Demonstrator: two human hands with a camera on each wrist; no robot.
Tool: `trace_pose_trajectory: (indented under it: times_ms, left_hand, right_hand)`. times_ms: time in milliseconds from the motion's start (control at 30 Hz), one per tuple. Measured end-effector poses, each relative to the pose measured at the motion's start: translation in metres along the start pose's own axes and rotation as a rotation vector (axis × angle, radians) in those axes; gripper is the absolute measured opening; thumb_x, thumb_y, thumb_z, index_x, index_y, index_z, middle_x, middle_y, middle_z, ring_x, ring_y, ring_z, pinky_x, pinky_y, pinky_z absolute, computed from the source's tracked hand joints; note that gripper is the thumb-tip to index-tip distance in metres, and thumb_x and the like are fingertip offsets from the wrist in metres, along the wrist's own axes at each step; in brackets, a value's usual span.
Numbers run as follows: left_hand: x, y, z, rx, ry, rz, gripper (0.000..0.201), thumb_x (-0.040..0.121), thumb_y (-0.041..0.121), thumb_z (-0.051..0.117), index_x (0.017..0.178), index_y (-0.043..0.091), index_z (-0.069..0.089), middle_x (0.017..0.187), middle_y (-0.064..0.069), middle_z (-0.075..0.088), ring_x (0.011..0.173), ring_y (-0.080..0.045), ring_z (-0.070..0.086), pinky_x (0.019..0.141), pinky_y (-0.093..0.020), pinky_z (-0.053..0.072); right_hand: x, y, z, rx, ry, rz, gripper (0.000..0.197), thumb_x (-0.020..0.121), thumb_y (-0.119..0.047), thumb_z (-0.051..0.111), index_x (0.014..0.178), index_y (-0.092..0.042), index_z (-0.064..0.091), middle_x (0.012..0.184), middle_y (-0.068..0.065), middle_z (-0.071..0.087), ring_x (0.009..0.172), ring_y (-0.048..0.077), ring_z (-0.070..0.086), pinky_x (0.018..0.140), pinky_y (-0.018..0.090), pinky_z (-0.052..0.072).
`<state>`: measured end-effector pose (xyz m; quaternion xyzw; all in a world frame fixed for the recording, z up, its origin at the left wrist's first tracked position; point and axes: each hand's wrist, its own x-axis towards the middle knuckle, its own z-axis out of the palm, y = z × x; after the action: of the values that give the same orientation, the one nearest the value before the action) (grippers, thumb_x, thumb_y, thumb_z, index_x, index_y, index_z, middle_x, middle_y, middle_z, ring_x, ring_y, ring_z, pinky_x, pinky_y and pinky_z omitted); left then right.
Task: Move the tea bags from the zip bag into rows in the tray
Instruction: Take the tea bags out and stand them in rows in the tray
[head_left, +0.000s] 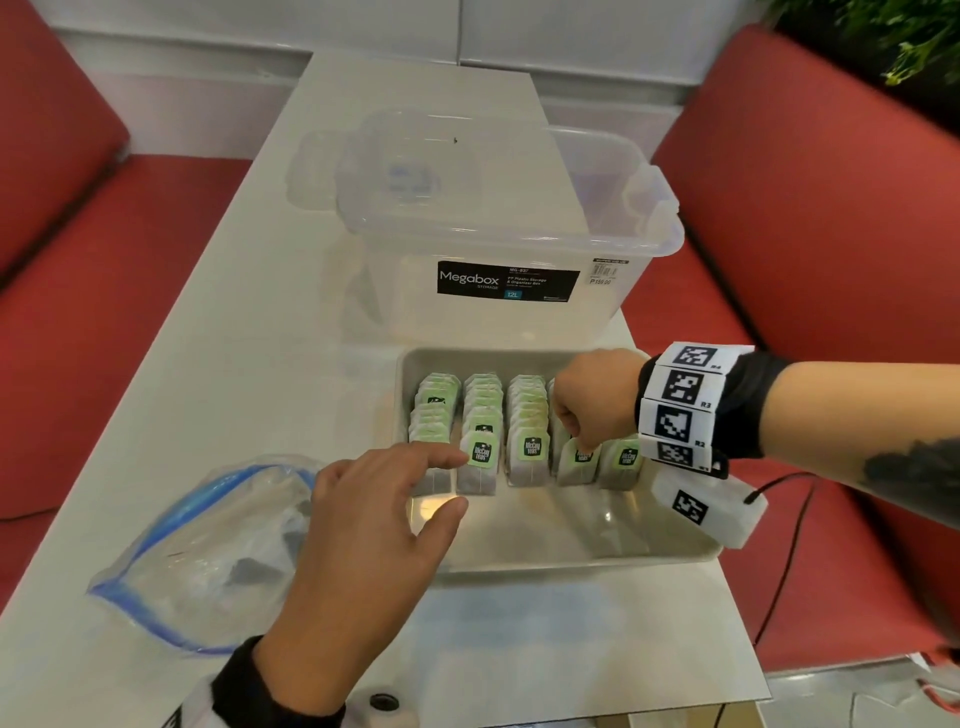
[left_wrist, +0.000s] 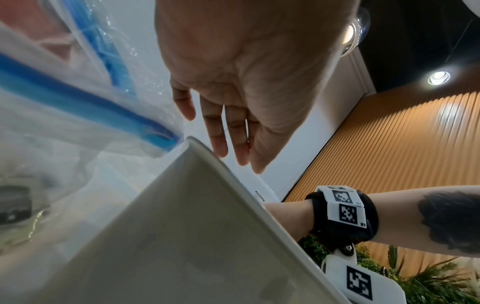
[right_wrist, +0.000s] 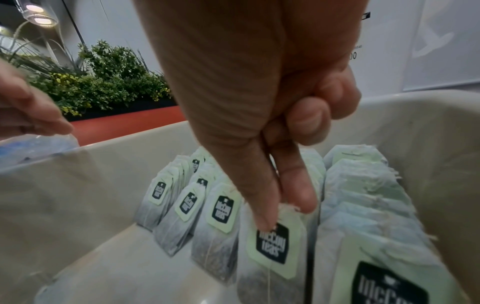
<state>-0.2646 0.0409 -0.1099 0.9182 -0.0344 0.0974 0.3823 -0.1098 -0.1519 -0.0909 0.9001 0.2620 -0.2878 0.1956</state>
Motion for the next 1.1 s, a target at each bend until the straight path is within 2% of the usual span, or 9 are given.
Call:
trace_pose_trajectory:
  times_ms: [300,367,500,600,667,700,833,967,1100]
  left_hand:
    - [-0.004,-0.005,-0.003,-0.002,-0.011,-0.003,0.026,0.074,0.040,0.058,0.099,0.047,0.057,0.095,0.040,0.050,0.103,0.030,0.032,0.092,-0.033,0.031]
    - [-0.004,-0.008,-0.010,-0.010,0.022,0.009,0.022,0.076,0.037,0.058,0.096,0.046,0.057,0.098,0.036,0.055,0.102,0.021,0.041,0.094,-0.034,0.032]
    - [-0.007,-0.027,-0.045,0.042,0.212,0.002,0.015,0.072,0.023,0.051,0.076,0.036,0.057,0.103,0.029,0.059,0.104,-0.003,0.056,0.091,-0.054,0.041]
    - [-0.021,-0.052,-0.073,0.220,0.299,-0.130,0.024,0.067,0.015,0.054,0.071,0.038,0.057,0.112,0.022,0.056,0.118,-0.018,0.050,0.094,-0.057,0.037]
    - [-0.033,-0.067,-0.082,0.286,0.259,-0.236,0.037,0.069,0.012,0.064,0.058,0.046,0.054,0.122,0.011,0.055,0.126,-0.026,0.041,0.100,-0.054,0.033]
    - [-0.039,-0.073,-0.083,0.279,0.219,-0.278,0.046,0.070,0.007,0.070,0.062,0.050,0.054,0.127,0.004,0.055,0.129,-0.029,0.037,0.103,-0.050,0.030]
    - [-0.061,-0.095,-0.076,0.319,0.113,-0.379,0.035,0.066,0.005,0.078,0.090,0.030,0.071,0.134,-0.007,0.050,0.125,-0.032,0.043,0.098,-0.035,0.033]
    - [-0.071,-0.101,-0.064,0.310,0.060,-0.381,0.066,0.061,-0.003,0.076,0.123,0.011,0.059,0.131,-0.010,0.050,0.115,-0.032,0.050,0.091,-0.031,0.037]
    - [-0.079,-0.088,-0.060,0.281,0.078,-0.353,0.079,0.060,-0.008,0.070,0.133,0.013,0.047,0.136,-0.006,0.042,0.119,-0.027,0.044,0.089,-0.032,0.041]
  right_hand:
    - [0.001,0.002,0.002,0.006,0.035,0.033,0.015,0.080,-0.030,0.069,0.089,-0.019,0.066,0.091,0.000,0.067,0.080,0.018,0.059,0.059,0.024,0.041]
    - [0.001,0.004,0.002,0.007,0.040,0.039,0.016,0.079,-0.031,0.070,0.088,-0.019,0.066,0.090,0.001,0.067,0.080,0.018,0.059,0.055,0.021,0.039]
    - [-0.010,0.005,-0.006,0.038,0.144,0.072,0.023,0.077,-0.041,0.070,0.090,-0.022,0.067,0.089,-0.003,0.066,0.081,0.017,0.059,0.050,0.021,0.035]
    - [-0.029,-0.004,-0.023,0.131,0.301,0.050,0.018,0.078,-0.044,0.067,0.086,-0.028,0.065,0.083,-0.007,0.064,0.078,0.015,0.058,0.058,0.024,0.041]
    - [-0.043,-0.021,-0.035,0.229,0.382,0.008,0.014,0.079,-0.044,0.066,0.080,-0.030,0.064,0.075,-0.011,0.060,0.073,0.012,0.057,0.060,0.026,0.042]
    - [-0.050,-0.033,-0.040,0.281,0.411,-0.020,0.013,0.080,-0.043,0.066,0.077,-0.031,0.063,0.071,-0.012,0.058,0.071,0.010,0.056,0.060,0.026,0.042]
    - [-0.074,-0.093,-0.050,0.442,0.487,-0.164,0.010,0.082,-0.039,0.064,0.080,-0.030,0.065,0.074,-0.012,0.061,0.067,0.008,0.053,0.064,0.026,0.043]
    - [-0.071,-0.165,-0.035,0.616,0.521,-0.311,0.013,0.086,-0.029,0.058,0.093,-0.028,0.068,0.091,-0.006,0.069,0.086,0.015,0.061,0.078,0.029,0.047]
    - [-0.046,-0.223,-0.013,0.494,0.414,-0.418,0.033,0.091,-0.007,0.045,0.120,-0.010,0.060,0.116,0.010,0.062,0.106,0.026,0.057,0.087,0.031,0.042]
